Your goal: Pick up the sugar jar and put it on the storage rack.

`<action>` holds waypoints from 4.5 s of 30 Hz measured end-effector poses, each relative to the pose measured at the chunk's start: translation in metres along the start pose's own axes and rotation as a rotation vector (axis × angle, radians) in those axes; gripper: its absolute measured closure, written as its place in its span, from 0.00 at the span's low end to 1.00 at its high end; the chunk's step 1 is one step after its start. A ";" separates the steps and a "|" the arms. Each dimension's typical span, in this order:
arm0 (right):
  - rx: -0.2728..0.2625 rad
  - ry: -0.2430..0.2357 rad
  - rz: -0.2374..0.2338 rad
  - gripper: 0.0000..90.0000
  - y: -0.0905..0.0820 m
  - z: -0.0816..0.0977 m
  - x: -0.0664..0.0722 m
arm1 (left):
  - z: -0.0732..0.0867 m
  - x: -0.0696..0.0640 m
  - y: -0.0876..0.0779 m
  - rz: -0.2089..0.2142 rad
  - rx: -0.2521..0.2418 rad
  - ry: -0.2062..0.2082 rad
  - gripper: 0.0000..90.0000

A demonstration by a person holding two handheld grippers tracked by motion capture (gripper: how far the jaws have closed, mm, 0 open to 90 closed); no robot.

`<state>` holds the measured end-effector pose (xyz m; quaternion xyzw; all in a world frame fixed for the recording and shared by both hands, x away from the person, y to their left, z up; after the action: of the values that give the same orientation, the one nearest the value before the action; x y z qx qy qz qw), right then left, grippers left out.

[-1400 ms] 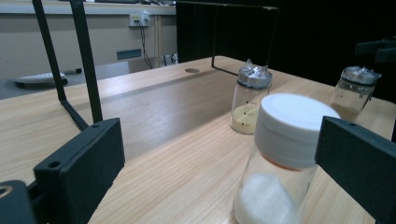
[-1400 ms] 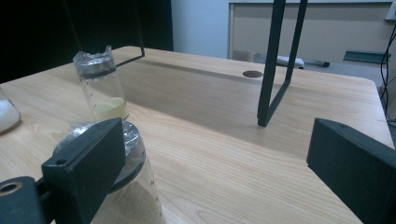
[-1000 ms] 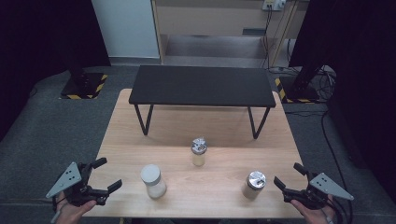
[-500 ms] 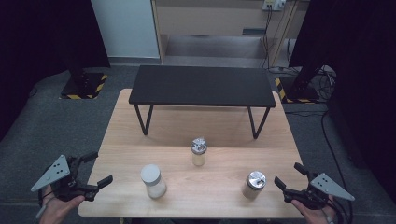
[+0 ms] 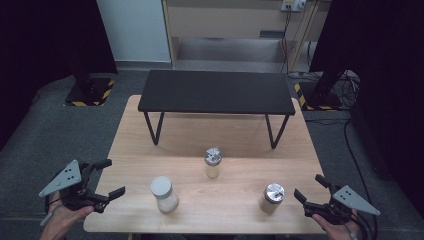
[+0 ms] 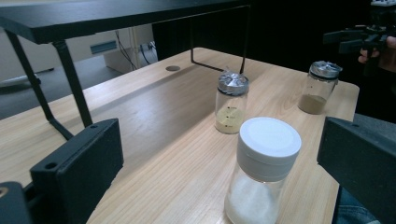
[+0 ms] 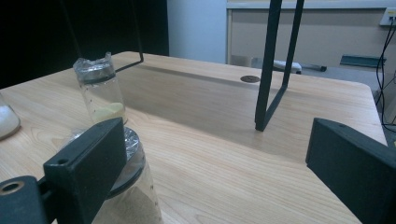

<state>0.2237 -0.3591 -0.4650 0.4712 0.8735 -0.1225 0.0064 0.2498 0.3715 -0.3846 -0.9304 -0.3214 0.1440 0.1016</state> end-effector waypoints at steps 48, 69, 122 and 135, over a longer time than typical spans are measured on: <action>-0.010 0.006 0.010 0.07 -0.001 0.001 0.000 | 0.013 -0.014 0.079 0.148 0.155 0.053 0.01; -0.011 0.005 0.011 0.07 -0.001 0.001 0.000 | 0.030 -0.014 0.100 0.168 0.156 0.044 0.06; -0.006 0.004 0.008 0.07 0.000 0.002 0.001 | 0.022 -0.010 0.102 0.174 0.124 0.026 0.36; -0.004 0.001 0.005 0.07 0.001 0.002 0.001 | -0.010 -0.007 0.096 0.183 0.111 0.022 0.36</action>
<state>0.2236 -0.3584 -0.4669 0.4733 0.8726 -0.1202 0.0072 0.3025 0.2917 -0.4006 -0.9504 -0.2254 0.1599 0.1429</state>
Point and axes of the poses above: each handheld gripper's, and its own axes: y roughly forward along the jaws, z roughly out of its underside, x roughly to its left, the point moved 9 cm from there along y, roughly forward along the jaws, and after that the axes turned 11 degrees about -y, right-handed, at the moved point
